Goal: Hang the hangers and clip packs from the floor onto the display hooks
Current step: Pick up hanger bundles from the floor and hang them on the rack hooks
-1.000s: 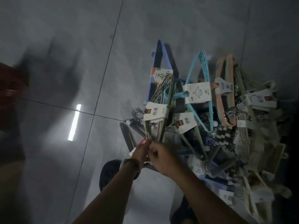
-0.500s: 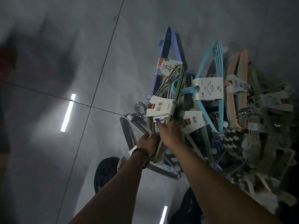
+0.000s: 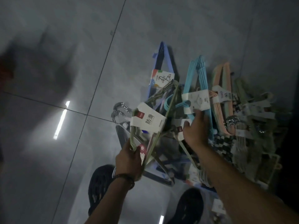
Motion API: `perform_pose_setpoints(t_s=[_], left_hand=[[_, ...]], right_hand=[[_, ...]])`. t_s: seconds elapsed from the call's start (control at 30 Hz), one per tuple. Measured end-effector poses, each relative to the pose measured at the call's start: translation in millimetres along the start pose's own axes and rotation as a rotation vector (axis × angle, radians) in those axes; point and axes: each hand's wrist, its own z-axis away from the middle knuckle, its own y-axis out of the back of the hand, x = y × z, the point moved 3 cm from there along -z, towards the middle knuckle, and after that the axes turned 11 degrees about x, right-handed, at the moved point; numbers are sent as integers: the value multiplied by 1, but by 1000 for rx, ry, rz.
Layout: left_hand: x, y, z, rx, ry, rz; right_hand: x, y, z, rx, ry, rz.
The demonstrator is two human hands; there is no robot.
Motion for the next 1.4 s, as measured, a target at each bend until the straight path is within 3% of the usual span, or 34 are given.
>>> perform_pose_setpoints(t_s=[0.07,0.2,0.37,0.53,0.67,0.8,0.9,1.03,1.17,1.23,1.3,1.4], left_hand=[[9,3,-6,54,-34,-25],[13,1,-13,82,-48,-10],[13,0,-16,129,-41,1],[8,14,-50,138,-193,-120],[4,22,-59,43,-181,-52],[0,26,-55,-137,-11,65],[-10,23,-53,-173,27,-3],[-11,11,-51,-154,103,-48],[-19,3,-55,-237,216,12],[-20,5,-59,-261,164,-21],[-13,12,-64,-109,-27,-268],[-6,20,-67,89,-111,-240]], right_hand=[[-3,-13,-31,-83,144,147],[-13,-35,-56,-250,265,359],[-11,-42,-54,-69,413,548],[-23,-26,-77,2,644,616],[-18,-20,-80,-27,675,551],[-32,-16,-81,-174,717,594],[-67,-24,-79,-258,856,645],[-78,-60,-58,-499,758,556],[-73,-64,-58,-417,729,467],[-73,-60,-59,-367,712,460],[-76,-60,-54,-328,686,530],[-79,-72,-42,-363,652,564]])
